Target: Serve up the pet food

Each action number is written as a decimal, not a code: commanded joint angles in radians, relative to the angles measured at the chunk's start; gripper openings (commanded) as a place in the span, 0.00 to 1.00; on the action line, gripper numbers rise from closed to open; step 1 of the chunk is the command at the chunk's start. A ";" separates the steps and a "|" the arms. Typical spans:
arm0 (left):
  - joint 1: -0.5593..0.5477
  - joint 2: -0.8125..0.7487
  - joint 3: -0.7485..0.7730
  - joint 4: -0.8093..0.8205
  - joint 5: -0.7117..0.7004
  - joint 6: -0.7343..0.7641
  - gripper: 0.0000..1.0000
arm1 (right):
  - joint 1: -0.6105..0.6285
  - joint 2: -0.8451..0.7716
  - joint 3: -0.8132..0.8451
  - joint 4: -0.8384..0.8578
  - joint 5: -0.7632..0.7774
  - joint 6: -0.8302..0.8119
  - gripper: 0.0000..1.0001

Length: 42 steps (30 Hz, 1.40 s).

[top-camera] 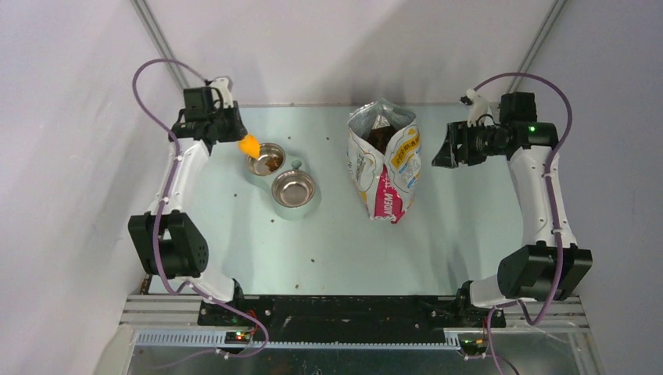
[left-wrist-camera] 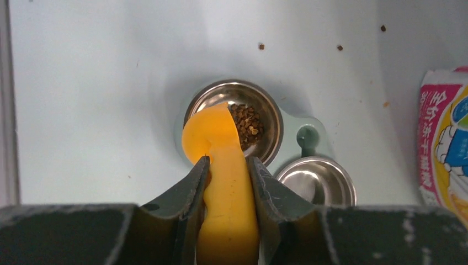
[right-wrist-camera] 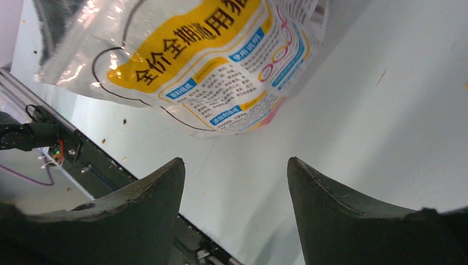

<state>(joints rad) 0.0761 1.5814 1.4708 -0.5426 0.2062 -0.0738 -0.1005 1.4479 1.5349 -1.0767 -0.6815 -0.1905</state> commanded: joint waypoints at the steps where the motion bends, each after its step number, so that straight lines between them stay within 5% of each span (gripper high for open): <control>1: -0.059 -0.043 0.092 -0.093 -0.037 0.204 0.00 | 0.003 -0.085 0.093 0.094 -0.037 -0.088 0.72; 5: -0.066 -0.078 0.174 -0.159 0.215 0.157 0.00 | 0.061 -0.119 0.171 0.212 -0.046 -0.065 0.74; 11: -0.068 -0.142 0.252 -0.175 0.727 0.069 0.00 | 0.356 -0.169 0.189 0.371 0.030 -0.177 0.73; 18: -0.082 -0.090 0.191 0.128 1.159 -0.415 0.00 | 0.627 -0.092 0.196 0.479 0.090 -0.282 0.70; 24: -0.108 -0.162 -0.063 0.691 1.198 -0.869 0.00 | 0.784 -0.008 0.213 0.466 0.176 -0.399 0.71; 37: -0.196 -0.214 -0.129 0.657 1.245 -0.872 0.00 | 0.864 0.074 0.148 0.532 0.243 -0.444 0.46; 41: -0.199 -0.213 -0.127 0.644 1.241 -0.873 0.00 | 0.872 0.077 0.124 0.548 0.286 -0.432 0.31; 42: -0.200 -0.213 -0.126 0.643 1.238 -0.872 0.00 | 0.874 0.076 0.117 0.551 0.291 -0.423 0.19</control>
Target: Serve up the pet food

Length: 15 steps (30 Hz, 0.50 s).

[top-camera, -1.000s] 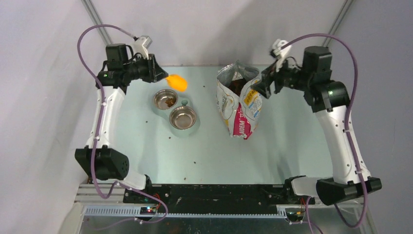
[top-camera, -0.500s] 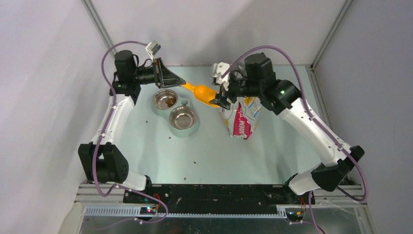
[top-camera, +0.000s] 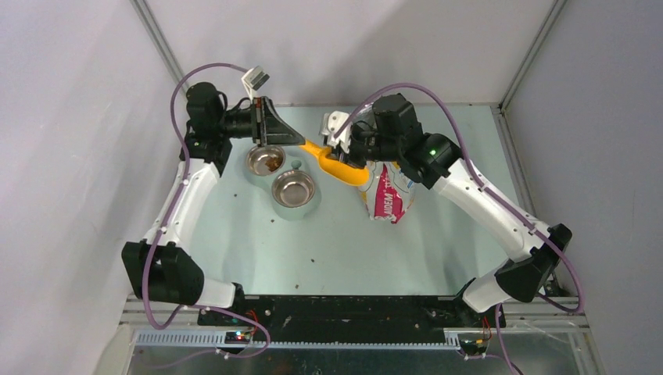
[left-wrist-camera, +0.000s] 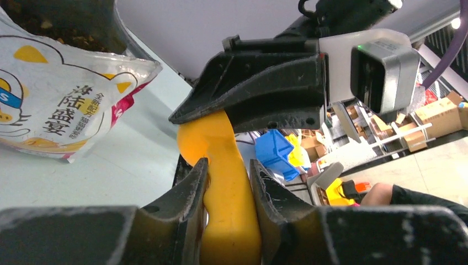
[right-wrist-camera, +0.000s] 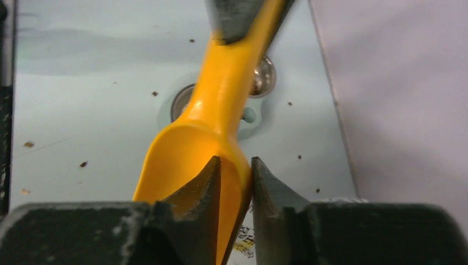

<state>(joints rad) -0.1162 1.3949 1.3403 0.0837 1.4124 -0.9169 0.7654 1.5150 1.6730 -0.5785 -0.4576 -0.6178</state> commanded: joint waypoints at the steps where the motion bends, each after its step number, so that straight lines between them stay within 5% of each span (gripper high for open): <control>1: -0.008 -0.027 0.005 0.016 0.027 -0.029 0.04 | 0.009 0.008 -0.025 0.059 0.078 0.011 0.12; 2: -0.008 -0.028 0.005 0.016 0.021 -0.029 0.08 | 0.009 0.005 -0.033 0.065 0.084 0.030 0.01; 6: -0.009 -0.031 0.001 0.010 -0.009 -0.028 0.30 | 0.010 -0.002 -0.046 0.082 0.100 0.083 0.00; 15: -0.011 -0.030 -0.002 0.007 -0.061 -0.022 0.37 | 0.025 0.002 -0.057 0.103 0.164 0.180 0.00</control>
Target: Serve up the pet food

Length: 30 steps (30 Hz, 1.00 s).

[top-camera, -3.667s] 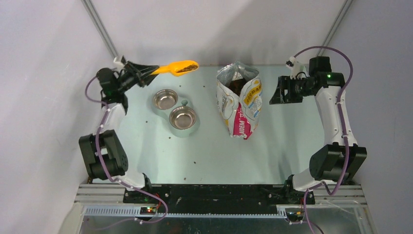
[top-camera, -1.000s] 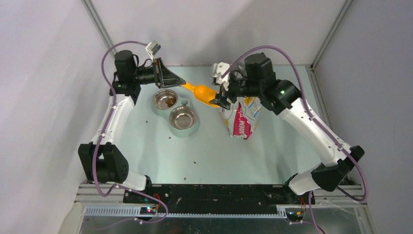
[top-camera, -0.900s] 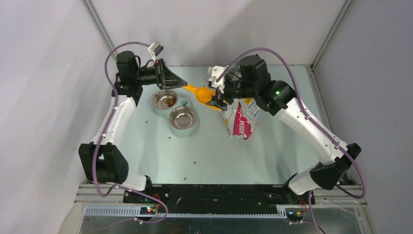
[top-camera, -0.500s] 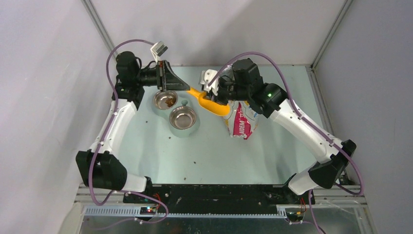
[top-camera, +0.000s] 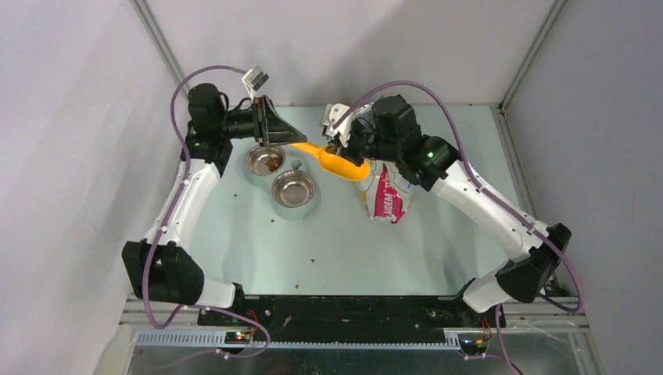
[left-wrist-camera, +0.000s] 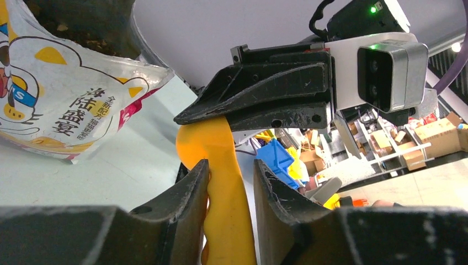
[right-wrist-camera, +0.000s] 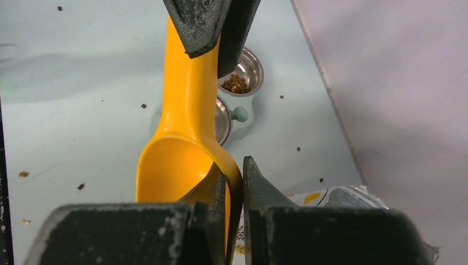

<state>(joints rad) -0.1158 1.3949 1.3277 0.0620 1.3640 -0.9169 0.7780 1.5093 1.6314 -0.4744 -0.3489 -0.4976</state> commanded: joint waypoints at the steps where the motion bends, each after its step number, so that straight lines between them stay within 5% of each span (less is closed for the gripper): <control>1: -0.012 -0.031 0.012 0.029 -0.017 -0.023 0.38 | 0.011 0.008 -0.018 0.005 0.070 0.069 0.00; 10: -0.013 -0.031 0.020 0.028 -0.035 -0.048 0.45 | -0.013 0.002 -0.038 0.040 0.138 0.223 0.00; 30: -0.013 -0.035 0.004 0.003 -0.042 -0.022 0.43 | -0.016 -0.002 -0.050 0.063 0.201 0.367 0.00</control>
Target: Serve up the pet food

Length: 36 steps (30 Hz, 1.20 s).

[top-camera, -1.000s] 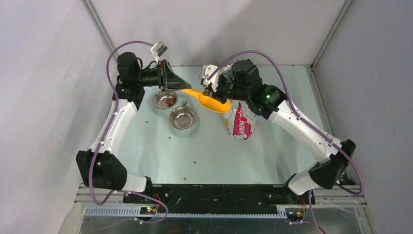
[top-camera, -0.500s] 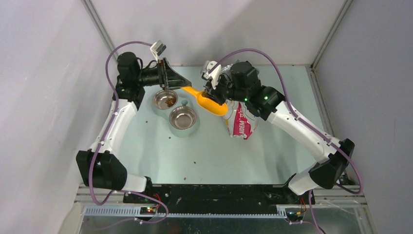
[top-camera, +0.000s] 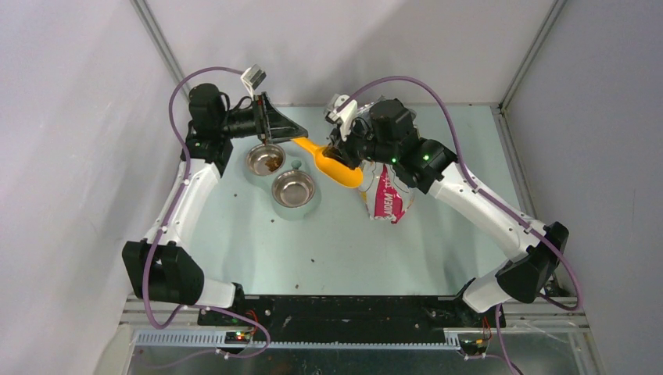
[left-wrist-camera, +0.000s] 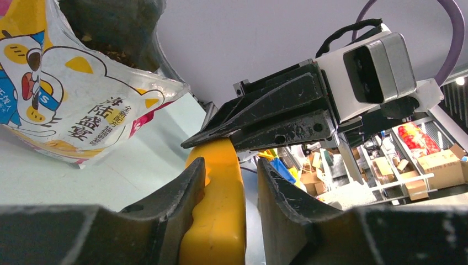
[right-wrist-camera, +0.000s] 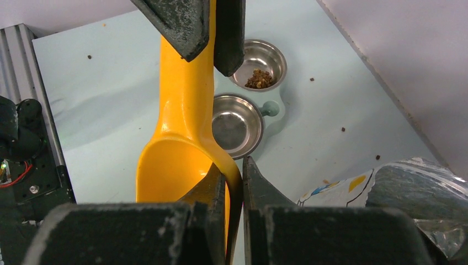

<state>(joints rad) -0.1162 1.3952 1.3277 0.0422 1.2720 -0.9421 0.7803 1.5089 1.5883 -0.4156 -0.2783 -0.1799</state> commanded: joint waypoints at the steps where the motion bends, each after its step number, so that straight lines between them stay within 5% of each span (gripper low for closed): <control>1: -0.013 -0.037 0.003 0.022 0.049 0.004 0.44 | -0.017 0.000 -0.006 0.004 0.135 0.052 0.00; 12: -0.013 -0.025 0.008 0.023 0.039 0.005 0.45 | -0.012 0.015 -0.001 0.012 0.148 0.092 0.00; 15: -0.013 -0.018 0.010 0.030 0.039 0.005 0.35 | -0.008 0.031 0.013 0.008 0.143 0.088 0.00; 20: -0.013 -0.011 0.012 0.022 0.047 0.019 0.03 | -0.006 0.038 0.017 0.011 0.132 0.079 0.00; 22: -0.013 -0.012 0.009 -0.002 0.050 0.040 0.00 | -0.013 0.033 0.014 0.007 0.103 0.071 0.00; 23: -0.013 -0.012 0.010 -0.013 0.050 0.048 0.00 | -0.022 0.031 0.017 0.000 0.082 0.057 0.04; 25: -0.011 -0.012 0.024 -0.052 0.047 0.078 0.00 | -0.045 0.018 0.035 -0.041 0.009 0.033 0.33; 27: -0.011 -0.012 0.059 -0.124 0.036 0.126 0.00 | -0.094 0.002 0.076 -0.120 -0.110 0.012 0.50; 32: -0.017 0.026 0.226 -0.282 -0.022 0.275 0.00 | -0.317 -0.056 0.189 -0.309 -0.434 0.050 0.66; 36: -0.030 0.085 0.377 -0.273 -0.078 0.294 0.00 | -0.504 -0.146 0.155 -0.252 -0.430 0.152 0.70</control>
<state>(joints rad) -0.1368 1.4521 1.5524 -0.2077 1.2209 -0.7288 0.4435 1.4891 1.7191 -0.6601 -0.6319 -0.1204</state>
